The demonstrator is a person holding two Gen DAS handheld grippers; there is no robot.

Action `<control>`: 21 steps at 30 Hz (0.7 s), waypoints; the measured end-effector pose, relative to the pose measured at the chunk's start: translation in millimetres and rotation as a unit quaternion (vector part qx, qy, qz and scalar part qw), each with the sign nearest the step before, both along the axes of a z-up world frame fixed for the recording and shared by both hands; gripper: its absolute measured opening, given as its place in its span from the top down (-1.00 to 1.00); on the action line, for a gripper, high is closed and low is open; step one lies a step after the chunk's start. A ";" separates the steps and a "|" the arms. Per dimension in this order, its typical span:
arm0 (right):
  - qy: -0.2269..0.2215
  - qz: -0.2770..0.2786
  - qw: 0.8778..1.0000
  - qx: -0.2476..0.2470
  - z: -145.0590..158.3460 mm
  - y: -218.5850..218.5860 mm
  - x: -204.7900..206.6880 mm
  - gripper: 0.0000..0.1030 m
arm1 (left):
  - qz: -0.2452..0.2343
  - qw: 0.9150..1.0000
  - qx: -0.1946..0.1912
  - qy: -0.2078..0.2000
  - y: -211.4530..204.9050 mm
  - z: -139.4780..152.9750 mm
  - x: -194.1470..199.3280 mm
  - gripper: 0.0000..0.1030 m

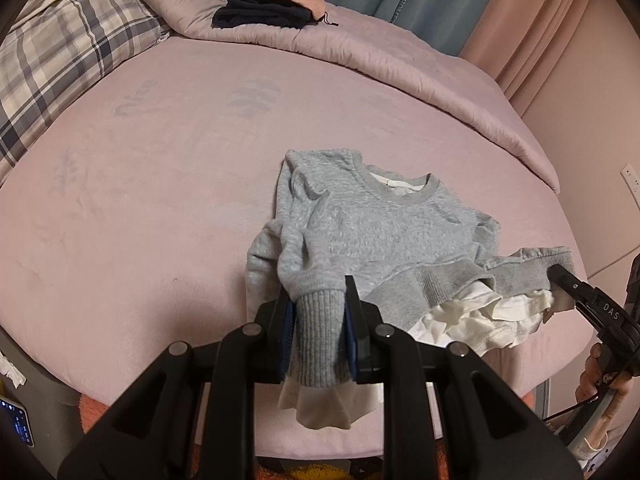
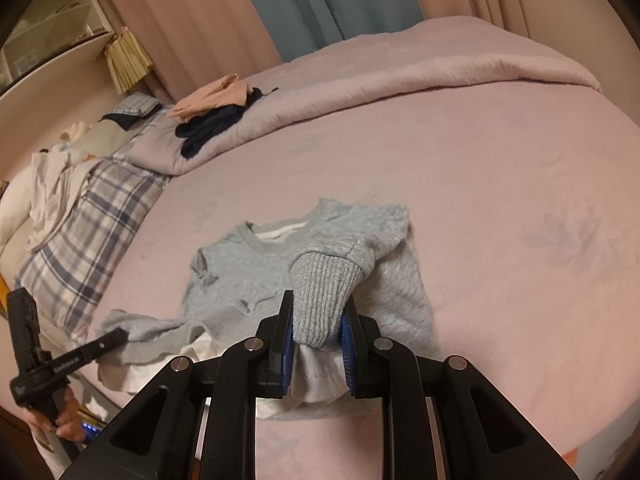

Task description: Fold small clothes

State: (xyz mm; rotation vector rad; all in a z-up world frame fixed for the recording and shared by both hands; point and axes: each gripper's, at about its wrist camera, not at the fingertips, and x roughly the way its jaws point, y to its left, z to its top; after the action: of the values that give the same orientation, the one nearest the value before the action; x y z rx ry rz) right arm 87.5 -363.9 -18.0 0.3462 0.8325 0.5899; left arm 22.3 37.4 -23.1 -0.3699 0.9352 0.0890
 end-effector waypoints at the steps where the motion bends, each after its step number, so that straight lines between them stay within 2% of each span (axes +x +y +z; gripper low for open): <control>1: 0.002 0.000 1.000 -0.001 -0.4 0.7 1.3 0.61 | 0.001 1.000 0.000 0.001 0.4 -1.1 2.1 0.59; 21: 0.048 -0.015 0.997 -0.052 -25.5 22.8 38.8 0.61 | 0.022 0.999 0.001 0.050 14.7 -40.9 40.6 0.58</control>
State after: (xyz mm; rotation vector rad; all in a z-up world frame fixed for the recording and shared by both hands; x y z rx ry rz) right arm 126.4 -341.1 -43.5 0.2931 0.9455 0.5031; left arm 62.9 52.1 -64.0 -0.3870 1.0247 0.1504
